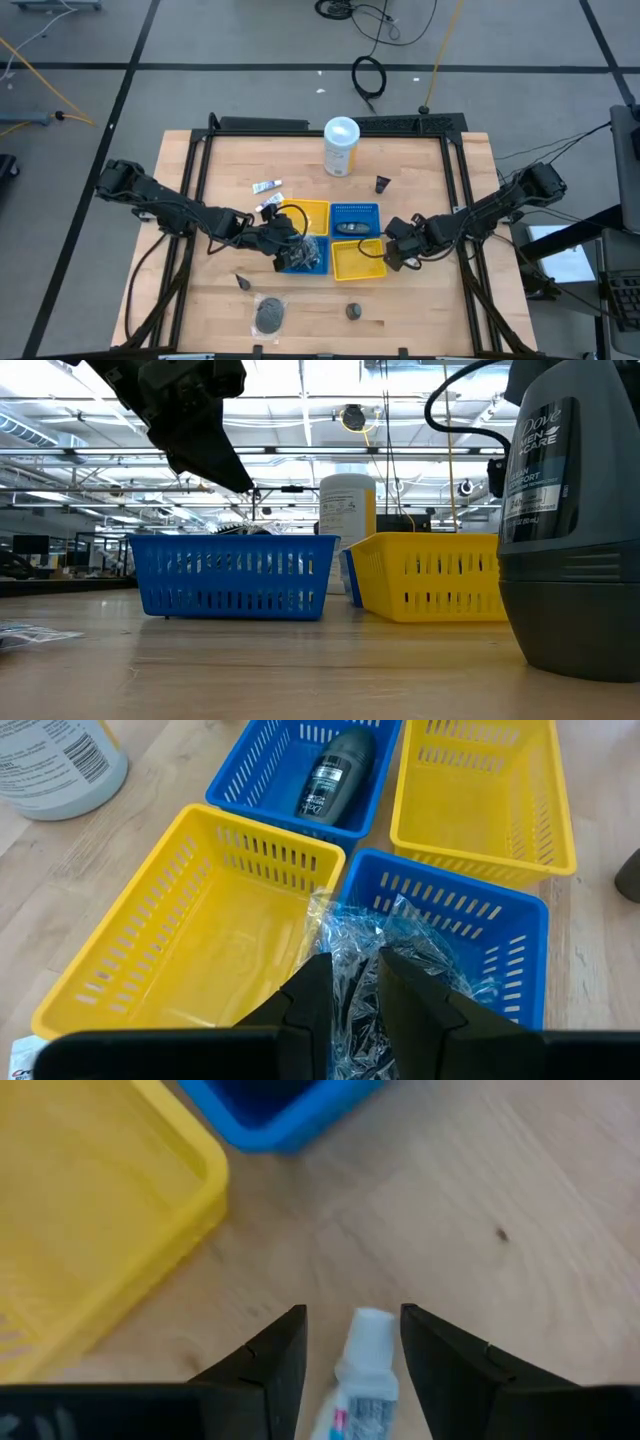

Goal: Pick & Place Travel size toiletries
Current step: Put the white toothpaste into the bottom yellow bin

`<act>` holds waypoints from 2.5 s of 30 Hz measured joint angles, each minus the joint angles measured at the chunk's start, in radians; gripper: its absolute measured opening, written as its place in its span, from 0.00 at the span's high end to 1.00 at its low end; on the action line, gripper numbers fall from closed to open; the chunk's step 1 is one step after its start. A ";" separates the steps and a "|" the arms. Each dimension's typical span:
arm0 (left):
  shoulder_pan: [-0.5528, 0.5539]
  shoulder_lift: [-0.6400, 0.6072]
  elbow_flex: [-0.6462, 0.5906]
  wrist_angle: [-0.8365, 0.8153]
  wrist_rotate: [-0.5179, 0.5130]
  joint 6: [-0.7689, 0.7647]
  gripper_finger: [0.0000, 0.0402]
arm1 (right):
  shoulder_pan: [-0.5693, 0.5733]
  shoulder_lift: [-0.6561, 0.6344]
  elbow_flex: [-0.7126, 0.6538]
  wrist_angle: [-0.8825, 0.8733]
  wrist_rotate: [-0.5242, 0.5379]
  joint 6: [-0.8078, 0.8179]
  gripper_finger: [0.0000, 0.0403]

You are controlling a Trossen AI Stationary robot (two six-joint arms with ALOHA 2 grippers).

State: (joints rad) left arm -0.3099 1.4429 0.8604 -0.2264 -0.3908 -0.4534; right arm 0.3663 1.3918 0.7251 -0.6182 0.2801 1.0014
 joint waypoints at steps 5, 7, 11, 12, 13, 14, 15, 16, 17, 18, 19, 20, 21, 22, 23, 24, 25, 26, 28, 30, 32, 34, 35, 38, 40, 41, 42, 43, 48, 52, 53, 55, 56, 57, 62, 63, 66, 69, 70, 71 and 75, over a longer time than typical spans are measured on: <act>0.000 0.000 0.000 0.000 0.000 0.000 0.80 | 0.000 0.000 0.000 -0.004 -0.022 0.000 0.62; 0.000 0.000 0.000 0.000 0.000 0.000 0.80 | 0.000 0.000 0.000 -0.003 -0.021 0.000 0.62; 0.000 0.000 0.000 0.000 0.000 0.000 0.80 | 0.000 0.000 0.000 -0.003 -0.022 0.000 0.62; 0.000 0.000 0.000 0.000 0.000 0.000 0.80 | 0.000 0.000 0.000 -0.003 -0.023 0.000 0.62; 0.000 0.000 0.000 0.000 0.000 0.000 0.80 | 0.000 0.000 0.000 -0.003 -0.023 0.000 0.62; 0.000 0.000 0.000 0.000 0.000 0.000 0.80 | 0.000 0.000 0.000 -0.003 -0.022 0.000 0.62; 0.000 0.000 0.000 0.000 0.000 0.000 0.80 | 0.000 0.000 0.000 -0.003 -0.022 0.003 0.62; 0.000 0.000 0.000 0.000 0.000 0.000 0.80 | 0.000 0.000 0.000 -0.002 -0.022 0.004 0.62; 0.000 0.000 0.000 0.000 0.000 0.000 0.80 | 0.000 0.001 0.000 0.001 -0.022 0.004 0.62; 0.000 0.000 0.000 0.000 0.000 0.000 0.80 | 0.000 0.007 0.000 0.006 -0.022 0.004 0.62; 0.000 0.000 0.000 0.000 0.000 0.000 0.80 | 0.000 0.015 0.000 0.009 -0.023 0.003 0.62; 0.000 0.000 0.000 0.000 0.000 0.000 0.80 | 0.000 0.025 0.000 0.007 -0.023 0.004 0.62; 0.000 0.000 0.000 0.000 0.000 0.000 0.80 | 0.000 0.037 0.000 0.009 -0.025 0.004 0.62; 0.000 0.000 0.000 0.000 0.000 0.000 0.80 | 0.000 0.054 0.001 0.014 -0.038 0.003 0.62; 0.000 0.000 0.000 0.000 0.000 0.000 0.80 | -0.001 0.072 0.001 0.015 -0.048 0.002 0.62; 0.000 0.000 0.000 0.000 0.000 0.000 0.80 | 0.000 0.084 0.003 0.019 -0.050 -0.001 0.62; 0.000 0.000 0.000 -0.001 0.000 0.000 0.80 | 0.000 0.097 0.004 0.023 -0.051 -0.002 0.63; 0.000 0.000 0.000 -0.001 0.000 0.000 0.80 | 0.000 0.108 0.006 0.026 -0.053 -0.002 0.64; 0.000 0.000 0.000 -0.001 0.000 0.000 0.80 | 0.000 0.120 0.006 0.028 -0.063 0.000 0.66; 0.000 0.000 0.000 0.000 0.000 0.000 0.80 | 0.000 0.121 0.005 0.037 -0.067 0.000 0.70; 0.000 0.000 0.000 -0.001 0.000 0.000 0.80 | 0.000 0.112 0.004 0.038 -0.069 0.000 0.76; 0.000 0.000 0.000 -0.001 0.000 0.000 0.80 | 0.000 0.100 0.003 0.036 -0.069 0.000 0.84; 0.000 0.000 0.000 -0.001 0.000 0.000 0.80 | 0.000 0.095 0.003 0.035 -0.070 0.000 0.86; 0.000 0.000 0.000 -0.001 0.000 0.000 0.80 | -0.001 0.077 0.001 0.030 -0.067 -0.002 0.86; 0.000 0.000 0.000 -0.001 0.000 0.000 0.80 | -0.001 0.065 -0.001 0.022 -0.058 -0.003 0.86; 0.000 0.000 0.000 -0.001 0.000 0.000 0.80 | -0.001 0.059 -0.002 0.014 -0.059 -0.003 0.86; 0.000 0.000 0.000 -0.001 0.000 0.000 0.80 | 0.000 0.052 -0.002 0.004 -0.059 -0.003 0.86; 0.000 0.000 0.000 -0.001 0.000 0.000 0.80 | 0.000 0.042 -0.001 -0.012 -0.057 -0.003 0.86; 0.000 0.000 0.000 -0.001 0.000 0.000 0.80 | 0.000 -0.014 0.021 -0.078 -0.049 0.003 0.86; 0.000 0.000 0.000 -0.001 0.000 0.000 0.80 | 0.000 -0.066 0.060 -0.100 -0.036 -0.020 0.86; 0.000 0.000 0.000 -0.001 0.000 0.000 0.80 | 0.000 -0.079 0.070 -0.100 -0.024 -0.029 0.86; 0.000 0.000 0.000 -0.001 0.000 0.000 0.80 | 0.001 -0.103 0.095 -0.097 -0.018 -0.051 0.86; 0.000 0.000 0.000 -0.001 0.000 0.000 0.80 | 0.001 -0.114 0.107 -0.097 -0.018 -0.065 0.86; 0.000 0.000 0.000 -0.001 0.000 0.000 0.80 | 0.002 -0.122 0.120 -0.097 -0.016 -0.080 0.86; 0.000 0.000 0.000 -0.001 0.000 0.001 0.80 | 0.002 -0.135 0.168 -0.016 0.028 -0.161 0.86; 0.000 0.000 0.000 -0.001 0.000 0.000 0.80 | 0.002 -0.134 0.168 0.028 0.032 -0.185 0.86; 0.000 0.000 0.000 -0.001 0.000 0.000 0.80 | 0.002 -0.124 0.168 0.159 0.032 -0.261 0.86; 0.000 0.000 0.000 -0.001 0.000 0.000 0.80 | 0.002 -0.107 0.169 0.245 0.030 -0.310 0.86; 0.000 0.000 0.000 -0.001 0.000 0.000 0.80 | 0.002 -0.098 0.169 0.268 0.030 -0.321 0.86; 0.000 0.000 0.000 -0.001 0.000 0.001 0.80 | 0.002 -0.087 0.169 0.289 0.030 -0.333 0.86; 0.000 0.000 0.000 -0.001 0.000 0.001 0.80 | 0.002 -0.046 0.169 0.344 0.030 -0.360 0.86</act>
State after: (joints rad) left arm -0.3101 1.4433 0.8608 -0.2272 -0.3912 -0.4526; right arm 0.3683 1.3463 0.8940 -0.2746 0.3102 0.6417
